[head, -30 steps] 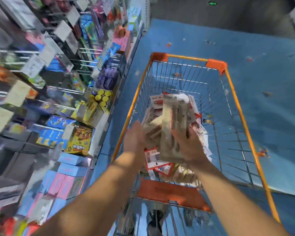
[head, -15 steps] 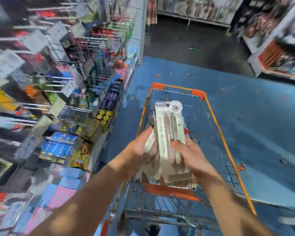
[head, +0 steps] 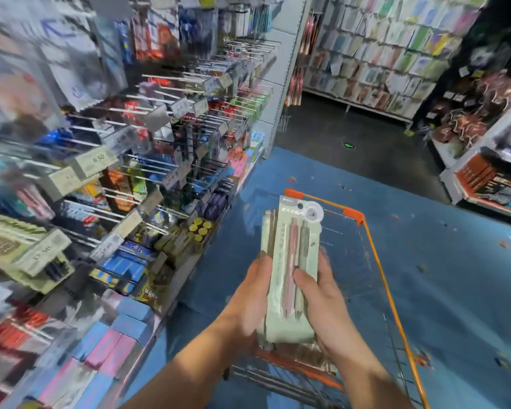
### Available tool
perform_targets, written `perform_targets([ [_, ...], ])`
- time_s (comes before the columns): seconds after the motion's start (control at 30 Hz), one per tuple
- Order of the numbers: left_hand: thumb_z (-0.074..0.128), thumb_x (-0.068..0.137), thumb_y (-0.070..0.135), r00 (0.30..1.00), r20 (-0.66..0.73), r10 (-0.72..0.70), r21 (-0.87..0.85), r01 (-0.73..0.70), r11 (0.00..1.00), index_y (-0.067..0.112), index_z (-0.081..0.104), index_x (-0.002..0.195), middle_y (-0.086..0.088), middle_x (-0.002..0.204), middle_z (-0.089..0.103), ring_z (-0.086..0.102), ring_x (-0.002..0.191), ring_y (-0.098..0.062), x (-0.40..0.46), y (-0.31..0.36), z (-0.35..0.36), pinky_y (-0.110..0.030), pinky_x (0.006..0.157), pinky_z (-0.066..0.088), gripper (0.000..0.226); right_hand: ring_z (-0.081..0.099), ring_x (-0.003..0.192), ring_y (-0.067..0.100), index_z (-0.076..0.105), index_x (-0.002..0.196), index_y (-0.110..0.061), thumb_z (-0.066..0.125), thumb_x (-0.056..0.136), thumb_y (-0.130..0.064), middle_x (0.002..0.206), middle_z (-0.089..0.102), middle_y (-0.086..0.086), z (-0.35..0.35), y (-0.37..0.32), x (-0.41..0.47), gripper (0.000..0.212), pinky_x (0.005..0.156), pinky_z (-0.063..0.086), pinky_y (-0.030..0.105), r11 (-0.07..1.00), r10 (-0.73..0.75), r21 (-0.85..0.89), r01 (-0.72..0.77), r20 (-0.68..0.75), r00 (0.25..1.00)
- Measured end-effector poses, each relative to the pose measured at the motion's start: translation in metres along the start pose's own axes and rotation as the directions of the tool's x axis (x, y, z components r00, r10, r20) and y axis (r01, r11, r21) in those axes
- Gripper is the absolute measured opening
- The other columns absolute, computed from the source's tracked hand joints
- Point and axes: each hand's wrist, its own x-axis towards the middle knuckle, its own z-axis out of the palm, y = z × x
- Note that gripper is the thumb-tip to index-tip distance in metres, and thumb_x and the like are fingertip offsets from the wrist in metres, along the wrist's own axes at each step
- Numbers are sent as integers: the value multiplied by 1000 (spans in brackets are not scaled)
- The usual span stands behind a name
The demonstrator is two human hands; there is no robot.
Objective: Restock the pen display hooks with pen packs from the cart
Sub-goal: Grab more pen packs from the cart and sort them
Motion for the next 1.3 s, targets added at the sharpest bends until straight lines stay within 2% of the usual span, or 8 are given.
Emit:
perform_targets([
  [0.1, 68, 65, 90, 999, -52, -8, -142, 1, 990, 32, 62, 132, -11, 134, 68, 68, 120, -31, -11, 2, -10, -59, 105, 50, 89, 64, 102, -16, 55, 132, -40, 56, 104, -14, 113, 69, -34, 9, -14, -5, 39, 83, 51, 8, 996, 18, 88, -25, 83, 996],
  [0.27, 65, 99, 39, 999, 16, 35, -385, -26, 922, 13, 67, 137, -21, 137, 64, 69, 115, -29, -59, 14, -21, -43, 100, 56, 46, 75, 89, 12, 67, 121, -22, 73, 69, -41, 98, 79, -2, 32, -36, -21, 56, 73, 57, 22, 992, -46, 123, 16, 245, 968],
  [0.43, 75, 91, 43, 976, -3, 217, -530, -186, 827, -1, 44, 153, -26, 158, 39, 48, 137, -36, -106, 13, -27, -50, 124, 30, 83, 72, 102, 15, 70, 118, -31, 70, 82, -43, 120, 69, 13, 55, -50, -45, 38, 82, 56, 24, 987, -148, 122, 108, 397, 906],
  [0.57, 92, 69, 51, 952, -185, 245, -500, -306, 810, 4, 60, 142, -21, 139, 63, 65, 120, -31, -152, 8, -36, -46, 117, 40, 93, 55, 125, 16, 61, 117, -59, 58, 74, -63, 117, 52, -20, 85, -57, -65, 44, 108, 45, 44, 971, -234, 93, 219, 526, 817],
  [0.77, 92, 72, 44, 885, -345, 313, -543, -460, 702, 4, 62, 140, -23, 134, 66, 65, 121, -37, -244, -10, -43, -55, 113, 42, 84, 41, 115, -17, 48, 132, -49, 49, 87, -61, 120, 42, -23, 131, -76, -121, 46, 90, 34, 13, 950, -243, 39, 311, 718, 652],
  [0.93, 97, 65, 33, 784, -507, 358, -472, -600, 646, 1, 68, 131, -25, 127, 69, 68, 114, -38, -307, -22, -46, -53, 113, 40, 79, 39, 140, 3, 41, 148, -43, 43, 76, -73, 141, 43, -22, 163, -82, -168, 78, 118, 32, 37, 943, -235, 50, 330, 803, 547],
  [1.07, 93, 71, 28, 730, -569, 378, -434, -657, 616, -1, 61, 138, -27, 130, 65, 64, 117, -41, -345, -31, -53, -58, 113, 40, 80, 38, 139, 4, 43, 131, -53, 49, 95, -61, 139, 43, -23, 188, -83, -198, 37, 116, 29, 34, 932, -227, 59, 358, 865, 448],
  [1.3, 78, 62, 5, 604, -693, 395, -302, -740, 601, 2, 75, 120, -24, 111, 74, 73, 94, -37, -416, -53, -77, -57, 95, 54, 58, 41, 141, -1, 32, 150, -53, 58, 98, -55, 156, 40, -24, 235, -80, -255, 59, 117, 34, 34, 975, -154, 94, 201, 940, 305],
])
